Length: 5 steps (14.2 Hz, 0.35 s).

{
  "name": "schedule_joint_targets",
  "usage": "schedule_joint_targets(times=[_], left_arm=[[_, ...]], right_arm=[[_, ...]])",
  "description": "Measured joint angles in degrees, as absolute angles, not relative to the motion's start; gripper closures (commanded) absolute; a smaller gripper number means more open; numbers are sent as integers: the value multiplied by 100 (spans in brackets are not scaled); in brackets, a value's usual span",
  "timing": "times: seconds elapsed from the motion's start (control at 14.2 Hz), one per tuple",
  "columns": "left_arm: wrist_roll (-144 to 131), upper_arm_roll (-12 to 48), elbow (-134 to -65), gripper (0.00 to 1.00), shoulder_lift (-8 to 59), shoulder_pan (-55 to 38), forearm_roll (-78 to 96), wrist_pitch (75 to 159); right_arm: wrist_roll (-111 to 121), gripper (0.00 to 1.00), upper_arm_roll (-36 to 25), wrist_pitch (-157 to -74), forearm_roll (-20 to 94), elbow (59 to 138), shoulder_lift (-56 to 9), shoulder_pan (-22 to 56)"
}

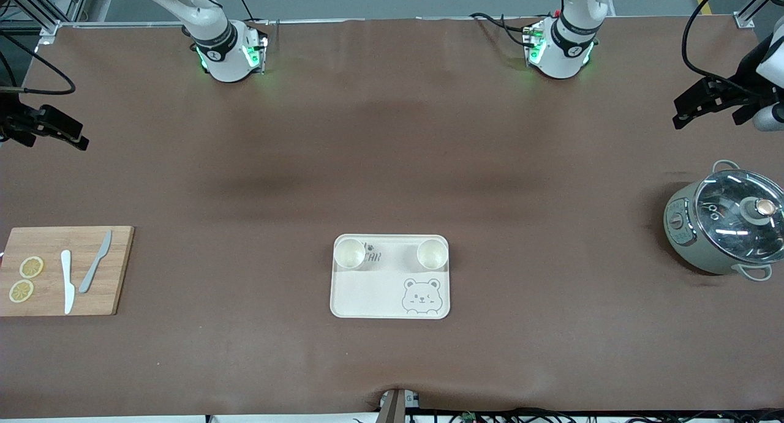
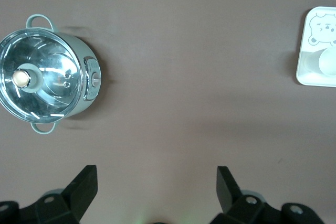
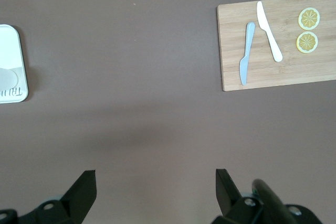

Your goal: Place white IKEA cup upright on tray with both arms

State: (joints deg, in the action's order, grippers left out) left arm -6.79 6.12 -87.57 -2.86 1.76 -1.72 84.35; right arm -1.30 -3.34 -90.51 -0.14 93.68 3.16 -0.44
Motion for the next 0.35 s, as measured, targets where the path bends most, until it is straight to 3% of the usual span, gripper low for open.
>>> schedule_joint_targets(times=[0.35], left_arm=[[-679,612,-8723,0,-286,175,-172,8354]], right_arm=[[-131,0,-334,-9045,-14,9373,312,-44]])
